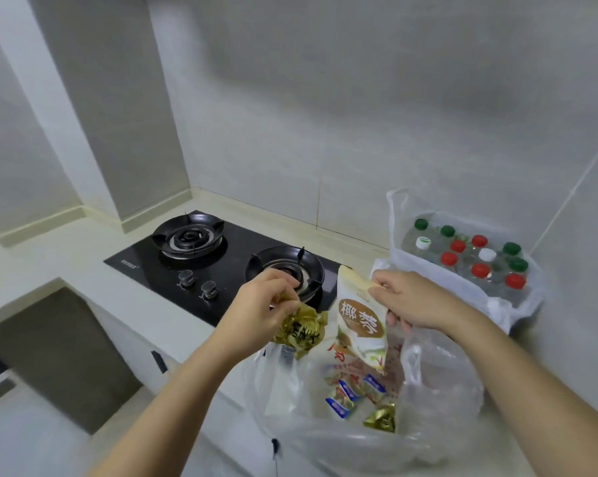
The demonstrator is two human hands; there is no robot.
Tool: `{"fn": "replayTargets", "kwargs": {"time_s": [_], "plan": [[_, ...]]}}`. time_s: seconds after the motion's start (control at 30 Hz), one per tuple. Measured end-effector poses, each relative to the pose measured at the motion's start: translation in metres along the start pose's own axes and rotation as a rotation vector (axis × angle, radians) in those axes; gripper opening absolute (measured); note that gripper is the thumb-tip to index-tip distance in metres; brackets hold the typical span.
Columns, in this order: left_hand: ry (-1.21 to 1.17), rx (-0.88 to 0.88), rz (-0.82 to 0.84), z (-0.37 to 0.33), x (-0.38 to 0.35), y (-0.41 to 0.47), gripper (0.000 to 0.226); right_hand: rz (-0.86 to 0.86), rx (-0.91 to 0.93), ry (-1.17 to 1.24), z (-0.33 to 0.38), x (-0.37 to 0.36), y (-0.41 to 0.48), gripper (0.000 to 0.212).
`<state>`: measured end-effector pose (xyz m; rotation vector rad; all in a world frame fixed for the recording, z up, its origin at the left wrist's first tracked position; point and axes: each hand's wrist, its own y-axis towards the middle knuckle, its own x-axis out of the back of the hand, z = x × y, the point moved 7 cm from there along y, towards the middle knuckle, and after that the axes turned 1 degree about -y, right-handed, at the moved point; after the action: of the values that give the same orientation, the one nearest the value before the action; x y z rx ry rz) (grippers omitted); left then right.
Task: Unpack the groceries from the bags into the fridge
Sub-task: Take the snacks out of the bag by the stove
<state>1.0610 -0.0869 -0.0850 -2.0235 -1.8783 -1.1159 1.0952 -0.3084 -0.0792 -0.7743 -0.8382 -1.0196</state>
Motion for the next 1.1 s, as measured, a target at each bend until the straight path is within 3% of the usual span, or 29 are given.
{"fn": "replayTargets", "kwargs": {"time_s": [0.2, 0.33, 0.43, 0.5, 0.63, 1.1], "plan": [[0.025, 0.06, 0.064, 0.006, -0.043, 0.005, 0.008, 0.226, -0.171, -0.283, -0.059, -0.01, -0.013, 0.022], [0.041, 0.107, 0.098, 0.016, -0.058, 0.008, 0.007, 0.385, -0.388, -0.289, -0.103, -0.019, -0.028, 0.021], [0.054, 0.128, 0.095, 0.021, -0.059, 0.01, 0.006, 0.407, -0.428, -0.253, -0.105, -0.017, -0.03, 0.023], [0.054, 0.127, 0.08, 0.021, -0.056, 0.011, 0.007, 0.397, -0.386, -0.269, -0.096, -0.013, -0.026, 0.015], [0.052, 0.122, 0.027, 0.017, -0.041, 0.012, 0.015, 0.316, -0.242, -0.31, -0.074, 0.003, -0.008, 0.021], [0.097, 0.165, -0.267, -0.021, 0.057, -0.015, 0.006, 0.115, 0.152, 0.18, 0.054, 0.035, 0.027, 0.027]]}}
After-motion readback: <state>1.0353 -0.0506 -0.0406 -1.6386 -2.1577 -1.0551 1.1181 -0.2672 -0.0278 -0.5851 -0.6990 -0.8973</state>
